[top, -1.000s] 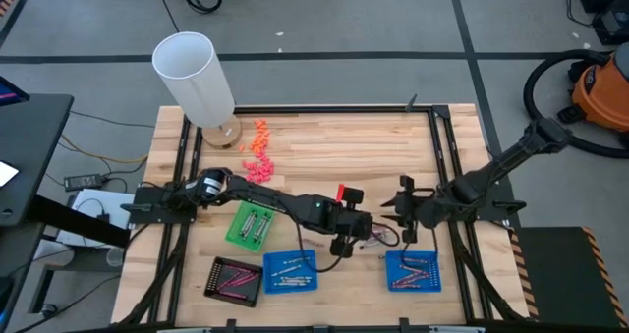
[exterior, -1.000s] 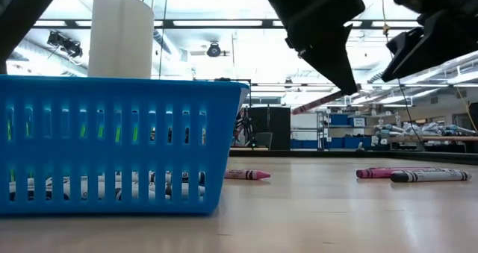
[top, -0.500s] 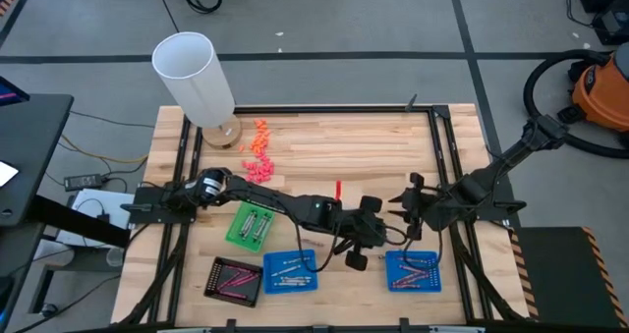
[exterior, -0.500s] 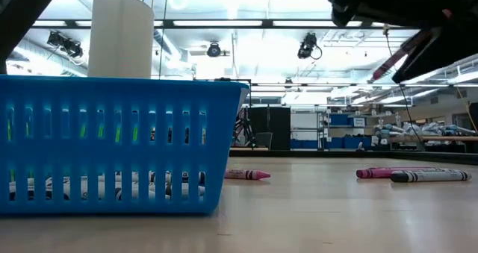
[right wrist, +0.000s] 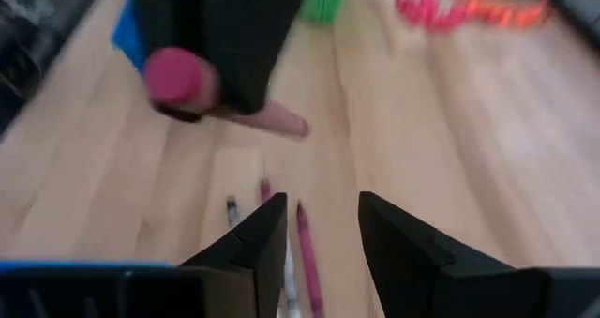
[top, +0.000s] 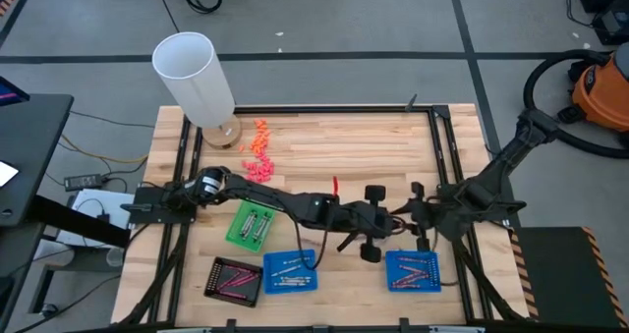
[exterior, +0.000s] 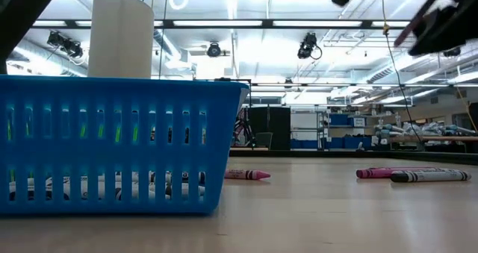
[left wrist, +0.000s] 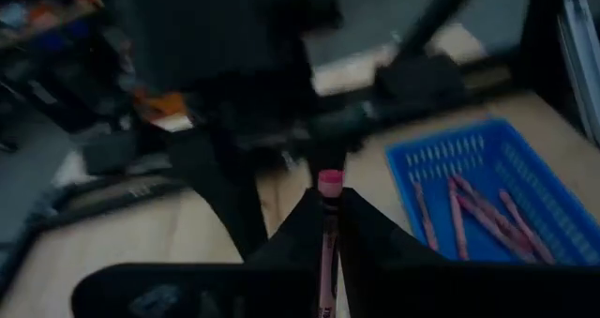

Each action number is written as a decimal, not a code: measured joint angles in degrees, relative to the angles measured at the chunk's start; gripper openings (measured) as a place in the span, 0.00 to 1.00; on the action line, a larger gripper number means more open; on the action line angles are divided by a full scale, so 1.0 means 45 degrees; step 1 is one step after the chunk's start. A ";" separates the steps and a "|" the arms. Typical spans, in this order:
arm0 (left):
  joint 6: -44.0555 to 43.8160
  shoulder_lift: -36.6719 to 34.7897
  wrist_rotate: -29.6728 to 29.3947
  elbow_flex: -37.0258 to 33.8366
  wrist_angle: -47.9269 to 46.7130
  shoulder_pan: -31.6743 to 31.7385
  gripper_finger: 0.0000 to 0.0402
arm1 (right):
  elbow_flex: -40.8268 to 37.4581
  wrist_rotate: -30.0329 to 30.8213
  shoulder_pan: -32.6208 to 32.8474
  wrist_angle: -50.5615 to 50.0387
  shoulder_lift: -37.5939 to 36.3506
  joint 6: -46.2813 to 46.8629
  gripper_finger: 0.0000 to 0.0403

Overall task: Sort crayons
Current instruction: Put the pink crayon into the right blue basket, then put the red crayon into the black basket

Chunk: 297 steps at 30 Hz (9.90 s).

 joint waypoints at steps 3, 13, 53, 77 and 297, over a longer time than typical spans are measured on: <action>0.0227 -0.0313 -0.0147 0.0003 0.0467 -0.0041 0.05 | 0.0000 0.1357 0.0885 0.0485 -0.0296 -0.0394 0.36; 0.0380 -0.0618 -0.0136 0.0004 0.2212 -0.0058 0.05 | 0.0006 0.4783 0.2279 0.4333 -0.0242 -0.4926 0.36; -0.4827 -0.1098 -0.0205 0.0023 -0.7522 -0.0583 0.48 | 0.0005 -0.5266 0.1009 0.1446 0.1632 0.3452 0.12; -0.5243 0.0668 0.1538 0.0038 -0.8854 -0.0650 0.48 | 0.1078 -0.9165 0.0488 -0.0511 0.3464 0.4808 0.33; -0.3996 -0.4911 -0.1661 -0.7068 -0.0986 -0.0228 0.48 | 0.1263 -0.3093 -0.3947 0.4394 0.2961 -0.5329 0.10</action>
